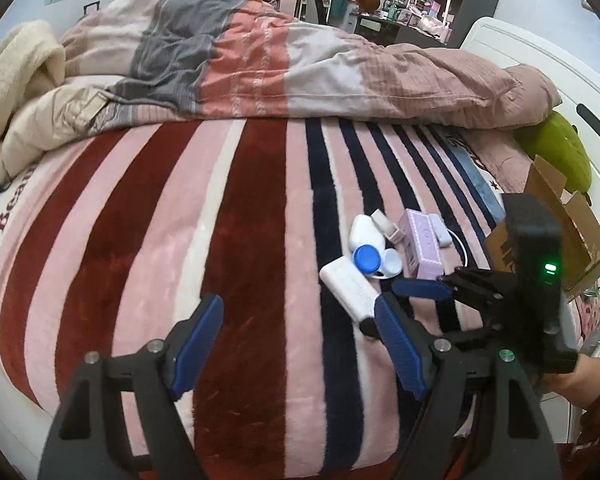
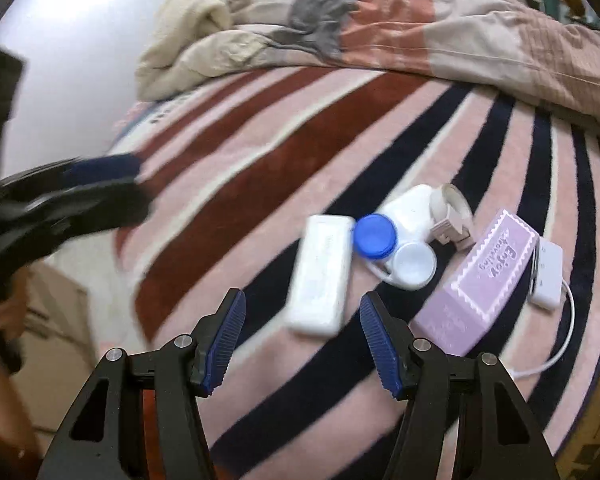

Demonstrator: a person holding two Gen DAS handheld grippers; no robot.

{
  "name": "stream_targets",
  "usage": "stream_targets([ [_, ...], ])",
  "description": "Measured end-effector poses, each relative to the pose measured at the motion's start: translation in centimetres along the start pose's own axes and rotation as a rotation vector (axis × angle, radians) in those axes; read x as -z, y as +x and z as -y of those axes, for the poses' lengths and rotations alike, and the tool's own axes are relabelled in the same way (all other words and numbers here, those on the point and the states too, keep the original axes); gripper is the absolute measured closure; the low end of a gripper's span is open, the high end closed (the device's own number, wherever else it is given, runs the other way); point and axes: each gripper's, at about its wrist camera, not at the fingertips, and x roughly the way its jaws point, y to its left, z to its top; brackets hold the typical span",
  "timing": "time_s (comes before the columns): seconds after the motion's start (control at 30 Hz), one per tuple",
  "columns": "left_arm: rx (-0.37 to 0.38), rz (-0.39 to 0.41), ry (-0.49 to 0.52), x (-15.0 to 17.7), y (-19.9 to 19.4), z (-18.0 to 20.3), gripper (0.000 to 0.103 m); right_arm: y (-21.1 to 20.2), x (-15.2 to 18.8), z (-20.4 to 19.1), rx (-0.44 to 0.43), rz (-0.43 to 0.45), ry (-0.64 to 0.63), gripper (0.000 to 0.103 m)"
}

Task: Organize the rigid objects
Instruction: 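Grasp the white rectangular case with the right gripper, then pass the white case from the right gripper to the left gripper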

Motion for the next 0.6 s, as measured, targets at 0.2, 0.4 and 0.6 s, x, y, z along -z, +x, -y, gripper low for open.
stream_targets([
  [0.2, 0.001, -0.002, -0.014, 0.6, 0.0, -0.4, 0.028, 2.3, -0.2, 0.8, 0.061, -0.019, 0.030, 0.052],
  [0.4, 0.031, -0.001, -0.018, 0.3, -0.8, 0.3, 0.028, 1.3, -0.2, -0.1, 0.069, 0.014, -0.058, 0.072],
  [0.6, 0.122, 0.042, 0.009, -1.7, -2.6, 3.9, 0.028, -5.7, -0.1, -0.7, -0.034, 0.135, -0.138, 0.072],
])
